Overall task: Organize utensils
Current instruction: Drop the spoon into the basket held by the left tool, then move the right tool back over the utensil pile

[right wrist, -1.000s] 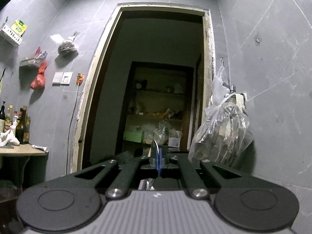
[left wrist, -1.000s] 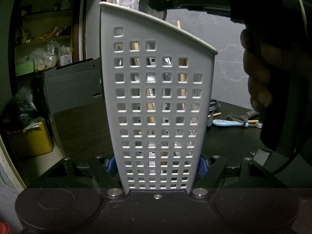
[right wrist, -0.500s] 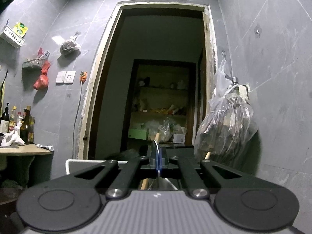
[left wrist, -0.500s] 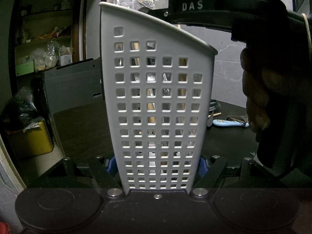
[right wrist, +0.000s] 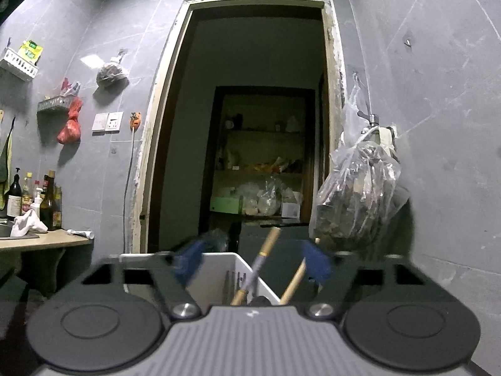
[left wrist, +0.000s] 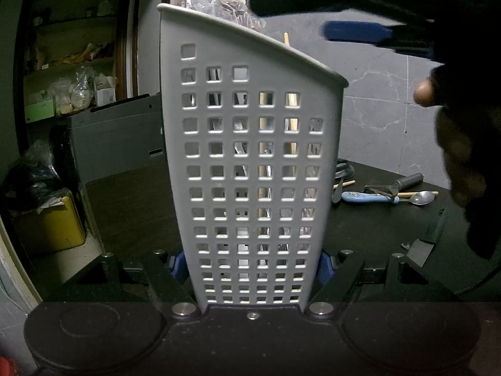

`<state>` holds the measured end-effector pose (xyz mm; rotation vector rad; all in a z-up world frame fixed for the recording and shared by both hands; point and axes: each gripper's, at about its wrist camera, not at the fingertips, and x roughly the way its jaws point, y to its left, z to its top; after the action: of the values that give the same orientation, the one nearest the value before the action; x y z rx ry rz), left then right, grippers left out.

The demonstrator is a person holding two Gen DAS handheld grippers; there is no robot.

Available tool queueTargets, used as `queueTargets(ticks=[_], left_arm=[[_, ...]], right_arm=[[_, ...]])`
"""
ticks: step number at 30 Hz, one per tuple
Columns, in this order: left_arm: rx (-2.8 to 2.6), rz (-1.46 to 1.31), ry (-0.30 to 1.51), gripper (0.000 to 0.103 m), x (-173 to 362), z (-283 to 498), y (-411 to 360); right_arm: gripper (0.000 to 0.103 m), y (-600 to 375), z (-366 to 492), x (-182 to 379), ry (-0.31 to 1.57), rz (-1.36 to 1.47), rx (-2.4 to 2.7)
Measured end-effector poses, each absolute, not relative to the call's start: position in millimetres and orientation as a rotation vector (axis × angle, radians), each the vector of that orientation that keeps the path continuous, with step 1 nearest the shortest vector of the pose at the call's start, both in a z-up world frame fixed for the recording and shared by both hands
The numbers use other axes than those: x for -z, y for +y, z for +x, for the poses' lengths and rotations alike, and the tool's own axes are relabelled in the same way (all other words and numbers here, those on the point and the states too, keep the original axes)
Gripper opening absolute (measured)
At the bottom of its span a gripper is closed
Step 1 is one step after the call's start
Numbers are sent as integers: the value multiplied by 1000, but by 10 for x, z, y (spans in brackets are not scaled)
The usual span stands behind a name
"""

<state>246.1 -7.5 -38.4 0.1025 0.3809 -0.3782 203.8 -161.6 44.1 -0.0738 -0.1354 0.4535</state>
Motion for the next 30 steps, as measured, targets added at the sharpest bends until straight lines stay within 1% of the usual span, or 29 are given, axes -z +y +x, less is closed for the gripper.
queueTargets(ticks=[1, 4, 14, 17, 24, 30], left_arm=[[378, 103, 381, 76, 385, 2461, -75], [378, 103, 381, 76, 384, 2460, -78], [381, 98, 380, 76, 384, 2462, -75], [380, 100, 380, 76, 385, 2463, -72], [380, 102, 381, 76, 390, 2468, -72], [381, 100, 380, 76, 388, 2469, -73]], right_arm=[[97, -1648, 2014, -451, -128, -72, -454], [103, -1748, 1943, -489, -96, -65, -450], [103, -2437, 1777, -566, 40, 53, -319], [103, -2585, 1810, -480, 116, 68, -272], [103, -2603, 2069, -157, 376, 22, -226], [103, -2745, 2241, 10, 505, 94, -163]])
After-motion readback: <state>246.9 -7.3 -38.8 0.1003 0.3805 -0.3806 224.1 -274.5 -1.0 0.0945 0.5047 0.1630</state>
